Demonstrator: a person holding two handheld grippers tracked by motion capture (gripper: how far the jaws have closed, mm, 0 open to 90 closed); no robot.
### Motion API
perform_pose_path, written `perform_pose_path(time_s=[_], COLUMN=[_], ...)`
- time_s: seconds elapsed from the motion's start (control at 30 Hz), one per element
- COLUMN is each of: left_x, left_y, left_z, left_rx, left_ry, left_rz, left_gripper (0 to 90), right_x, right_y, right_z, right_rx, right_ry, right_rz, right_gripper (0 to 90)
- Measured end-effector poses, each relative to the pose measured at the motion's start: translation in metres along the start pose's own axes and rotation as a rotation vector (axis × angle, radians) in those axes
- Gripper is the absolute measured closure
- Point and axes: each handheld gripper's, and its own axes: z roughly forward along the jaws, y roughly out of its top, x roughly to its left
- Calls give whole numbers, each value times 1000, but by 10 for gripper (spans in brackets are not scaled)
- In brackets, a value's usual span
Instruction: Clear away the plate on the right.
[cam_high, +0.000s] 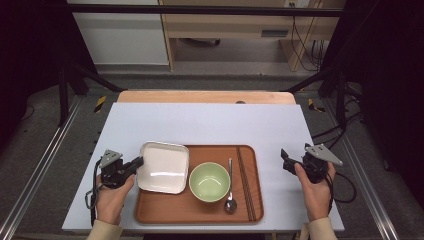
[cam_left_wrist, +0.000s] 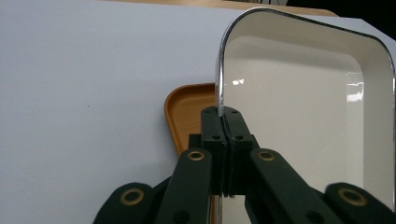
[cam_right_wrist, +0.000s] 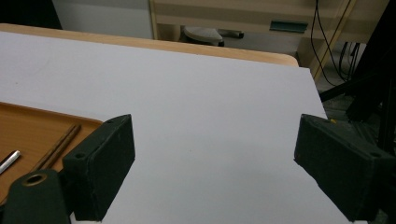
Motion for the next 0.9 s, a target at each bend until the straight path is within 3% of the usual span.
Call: perform_pose_path(time_s=[0.1,0.27,0.57,0.67,0.9], left_x=[3,8,2,1,-1], left_y=[0,-2,-4,-6,-10], left_z=[6,20,32,35,40], left_rx=[19,60,92,108,154], left_ry=[-6,-31,-9,-15,-16], left_rz=[-10,-70,-34,-41,-12], left_gripper=[889,888,880,880,871], right_x=[0,0,-3,-3,-3], right_y=[0,-1,-2,-3,-4], right_z=[1,2,3,4,6], right_rx=[1,12,21,26,43], right_ry=[4,8,10,11,18], right_rz=[-4,0,6,7,9], right_gripper=[124,123,123,123,121])
